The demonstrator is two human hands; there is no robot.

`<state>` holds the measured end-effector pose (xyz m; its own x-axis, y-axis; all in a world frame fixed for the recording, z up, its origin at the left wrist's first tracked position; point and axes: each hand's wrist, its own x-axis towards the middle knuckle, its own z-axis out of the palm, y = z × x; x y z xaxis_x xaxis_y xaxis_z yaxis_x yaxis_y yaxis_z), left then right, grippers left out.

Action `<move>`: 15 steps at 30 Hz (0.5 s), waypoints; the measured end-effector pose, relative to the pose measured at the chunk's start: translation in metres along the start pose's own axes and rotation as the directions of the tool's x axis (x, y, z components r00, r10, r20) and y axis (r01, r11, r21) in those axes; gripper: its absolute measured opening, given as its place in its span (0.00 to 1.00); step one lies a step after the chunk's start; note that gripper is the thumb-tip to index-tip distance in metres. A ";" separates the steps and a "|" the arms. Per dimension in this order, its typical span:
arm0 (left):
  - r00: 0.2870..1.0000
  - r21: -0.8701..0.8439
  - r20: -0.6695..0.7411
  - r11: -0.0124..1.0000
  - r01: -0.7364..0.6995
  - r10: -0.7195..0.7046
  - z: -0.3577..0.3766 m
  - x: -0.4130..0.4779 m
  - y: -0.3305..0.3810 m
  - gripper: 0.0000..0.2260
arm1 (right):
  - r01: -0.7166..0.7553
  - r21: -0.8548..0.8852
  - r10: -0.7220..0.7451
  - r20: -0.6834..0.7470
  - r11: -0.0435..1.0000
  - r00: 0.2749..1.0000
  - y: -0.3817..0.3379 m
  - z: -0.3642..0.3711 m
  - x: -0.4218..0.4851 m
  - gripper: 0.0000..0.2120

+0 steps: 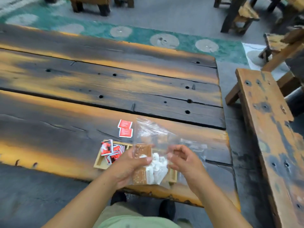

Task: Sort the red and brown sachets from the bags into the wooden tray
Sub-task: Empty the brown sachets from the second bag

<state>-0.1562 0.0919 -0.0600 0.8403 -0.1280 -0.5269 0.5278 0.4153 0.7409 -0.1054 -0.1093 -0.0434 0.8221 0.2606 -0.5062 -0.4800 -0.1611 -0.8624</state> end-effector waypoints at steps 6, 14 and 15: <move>0.997 0.308 0.075 0.950 -0.050 0.028 -0.062 -0.026 0.025 0.22 | 0.181 -0.263 -0.168 0.072 0.948 0.983 -0.046 0.044 0.019 0.11; 0.971 0.466 0.218 0.885 -0.018 -0.094 -0.121 -0.018 0.039 0.18 | 0.201 -0.555 -0.090 0.221 0.807 0.971 -0.075 0.086 0.023 0.05; 0.971 0.481 0.211 0.877 -0.004 -0.111 -0.128 -0.014 0.038 0.17 | 0.178 -0.590 -0.068 0.204 0.787 0.977 -0.074 0.089 0.021 0.06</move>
<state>-0.1641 0.2242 -0.0778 0.7833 -0.3607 -0.5062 0.5191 -0.0682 0.8520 -0.0799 -0.0075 0.0093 0.7730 0.4596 -0.4374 -0.0506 -0.6425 -0.7646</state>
